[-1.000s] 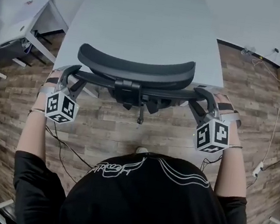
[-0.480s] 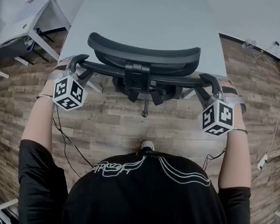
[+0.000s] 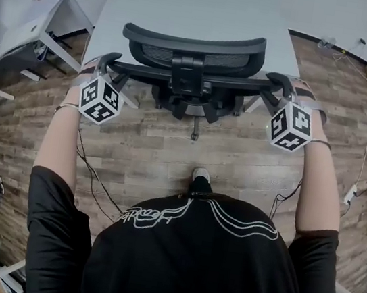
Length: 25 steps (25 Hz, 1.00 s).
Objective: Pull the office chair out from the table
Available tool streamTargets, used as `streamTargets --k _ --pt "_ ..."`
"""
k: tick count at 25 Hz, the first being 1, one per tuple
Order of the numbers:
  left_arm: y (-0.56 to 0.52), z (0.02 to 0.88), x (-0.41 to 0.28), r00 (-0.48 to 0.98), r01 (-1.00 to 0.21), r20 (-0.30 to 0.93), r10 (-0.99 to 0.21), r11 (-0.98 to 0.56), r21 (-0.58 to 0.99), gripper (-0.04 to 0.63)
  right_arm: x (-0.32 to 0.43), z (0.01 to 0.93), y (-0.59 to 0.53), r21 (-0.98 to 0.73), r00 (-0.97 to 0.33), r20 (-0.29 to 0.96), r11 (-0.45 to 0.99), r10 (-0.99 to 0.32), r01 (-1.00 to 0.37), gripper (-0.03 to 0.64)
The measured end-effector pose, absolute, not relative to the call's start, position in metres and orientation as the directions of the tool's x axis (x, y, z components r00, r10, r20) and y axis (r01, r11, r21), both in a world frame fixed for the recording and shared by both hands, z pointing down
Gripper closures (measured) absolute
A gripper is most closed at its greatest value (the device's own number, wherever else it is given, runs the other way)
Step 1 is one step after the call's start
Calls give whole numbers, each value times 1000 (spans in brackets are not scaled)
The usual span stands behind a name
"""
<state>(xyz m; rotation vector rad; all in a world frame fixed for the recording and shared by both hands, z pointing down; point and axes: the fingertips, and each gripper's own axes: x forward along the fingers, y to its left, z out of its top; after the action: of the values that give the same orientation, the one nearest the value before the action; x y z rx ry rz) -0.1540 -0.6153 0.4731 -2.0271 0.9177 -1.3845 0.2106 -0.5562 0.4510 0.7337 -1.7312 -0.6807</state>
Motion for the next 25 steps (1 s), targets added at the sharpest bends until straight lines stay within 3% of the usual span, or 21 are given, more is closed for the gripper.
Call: streamTargets --k 14,25 --pt "-580 461 -157 265 -231 604 -751 -658 -717 377 205 438 -508 742 -188 624 651 -759 -164 417" --pt "-511 466 -167 296 -246 572 -765 -640 -728 377 196 448 -447 785 -71 586 587 -807 -200 410"
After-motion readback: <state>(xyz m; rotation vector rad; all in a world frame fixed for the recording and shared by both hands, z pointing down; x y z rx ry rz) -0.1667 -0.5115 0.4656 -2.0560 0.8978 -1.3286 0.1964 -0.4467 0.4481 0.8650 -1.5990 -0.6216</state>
